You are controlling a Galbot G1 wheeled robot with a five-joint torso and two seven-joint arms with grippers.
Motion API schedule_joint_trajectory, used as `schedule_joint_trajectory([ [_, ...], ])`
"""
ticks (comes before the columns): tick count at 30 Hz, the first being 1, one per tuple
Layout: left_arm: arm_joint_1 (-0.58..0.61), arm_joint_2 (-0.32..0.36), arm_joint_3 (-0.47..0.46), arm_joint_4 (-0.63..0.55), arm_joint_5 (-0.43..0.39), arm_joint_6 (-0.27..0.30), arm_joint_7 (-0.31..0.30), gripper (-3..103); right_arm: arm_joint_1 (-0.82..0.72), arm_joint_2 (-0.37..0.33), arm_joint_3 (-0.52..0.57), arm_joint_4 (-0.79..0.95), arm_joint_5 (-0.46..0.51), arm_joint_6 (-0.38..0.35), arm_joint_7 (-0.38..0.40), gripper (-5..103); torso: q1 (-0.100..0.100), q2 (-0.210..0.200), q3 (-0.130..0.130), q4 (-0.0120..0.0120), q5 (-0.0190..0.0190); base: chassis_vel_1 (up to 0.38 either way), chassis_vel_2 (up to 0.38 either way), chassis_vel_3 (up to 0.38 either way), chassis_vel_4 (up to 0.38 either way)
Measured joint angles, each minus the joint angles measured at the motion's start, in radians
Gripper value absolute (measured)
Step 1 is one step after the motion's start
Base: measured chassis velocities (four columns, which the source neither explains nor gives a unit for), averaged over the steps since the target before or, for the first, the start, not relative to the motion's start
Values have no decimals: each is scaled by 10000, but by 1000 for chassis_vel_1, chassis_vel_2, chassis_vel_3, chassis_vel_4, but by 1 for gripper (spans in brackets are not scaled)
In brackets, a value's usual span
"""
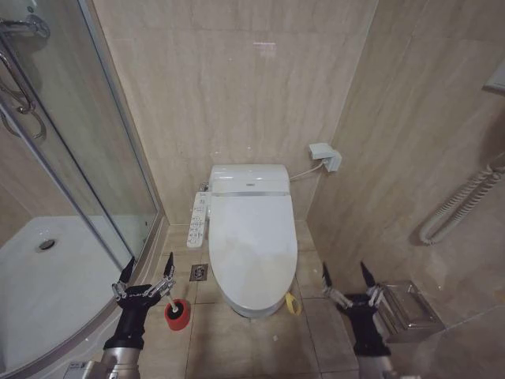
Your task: Open the toilet lid, clean the toilet bowl with a toilet brush, close the toilet lid, and flush.
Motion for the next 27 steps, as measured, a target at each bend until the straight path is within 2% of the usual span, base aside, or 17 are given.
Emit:
schedule_joint_trajectory([
  [8, -354, 118, 9, 517, -201, -20, 0, 100, -495, -793, -876, -646, -1068, 254, -25, 100, 0, -1, 0, 0, -1, 0, 0, 0, 0],
  [13, -567, 347, -109, 768, -388, -21, -2, 100, -401, -945, -1281, -1624, -1750, 407, -62, 100, 1, -1, 0, 0, 0, 0, 0, 0, 0],
  [19, -901, 529, -91, 1280, -497, -5, -9, 100, -43, -746, -1575, -2904, -2289, 540, -64, 100, 1, -1, 0, -1, 0, 0, 0, 0, 0],
  [27, -1105, 633, -58, 1709, -511, 6, -13, 100, 790, -206, -1532, -4019, -2429, 550, -68, 100, 2, -1, 1, 0, -2, 0, 0, 0, 0],
])
